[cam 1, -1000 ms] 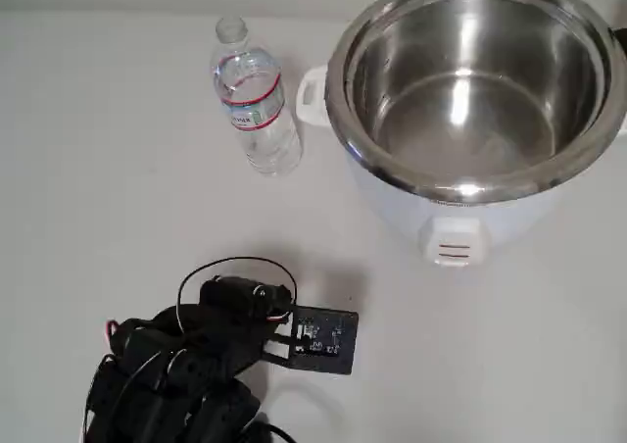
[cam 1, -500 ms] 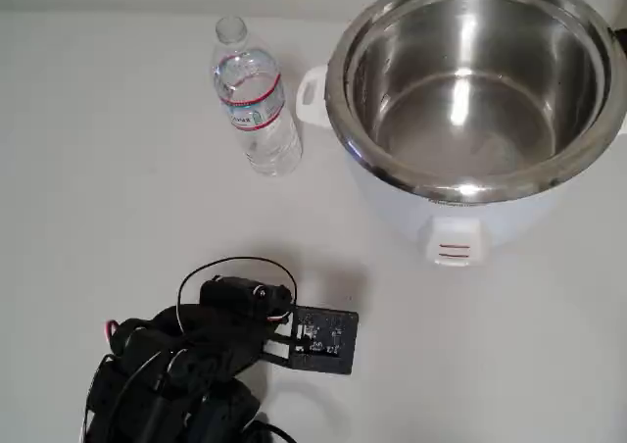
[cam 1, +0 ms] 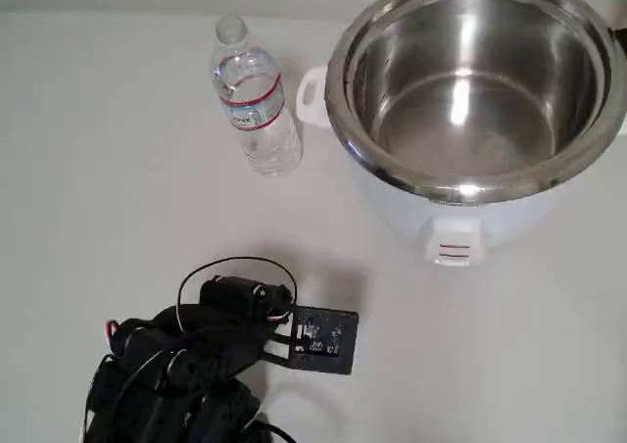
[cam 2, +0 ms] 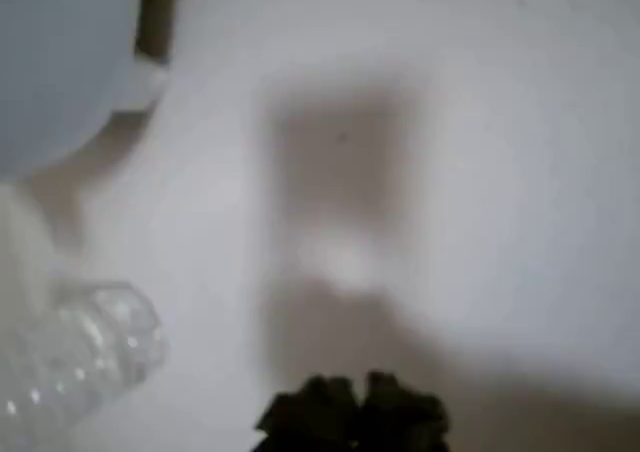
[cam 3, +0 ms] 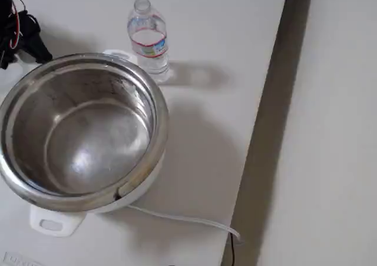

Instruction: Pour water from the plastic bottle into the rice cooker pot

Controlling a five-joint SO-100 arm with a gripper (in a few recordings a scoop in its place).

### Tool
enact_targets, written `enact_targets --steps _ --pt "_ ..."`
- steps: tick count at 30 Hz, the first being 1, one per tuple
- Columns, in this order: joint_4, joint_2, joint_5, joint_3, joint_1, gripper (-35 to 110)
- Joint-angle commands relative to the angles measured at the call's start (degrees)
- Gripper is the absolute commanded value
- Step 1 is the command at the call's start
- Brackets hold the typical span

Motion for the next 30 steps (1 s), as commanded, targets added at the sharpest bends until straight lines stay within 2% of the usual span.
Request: enact_targets --steps 1,21,23,25,27,30 --pt "0.26 -0.18 0.44 1.58 0.53 0" --pt "0.26 -0.18 0.44 1.58 0.35 0" --pt "0.26 -0.18 0.0 1.58 -0.18 3" --pt "0.18 -0.18 -4.13 1.58 -3.6 11" --pt "-1.41 -0.18 -18.28 2.29 -6.33 17" --pt "-5.45 -0.09 -32.34 1.76 -7.56 23"
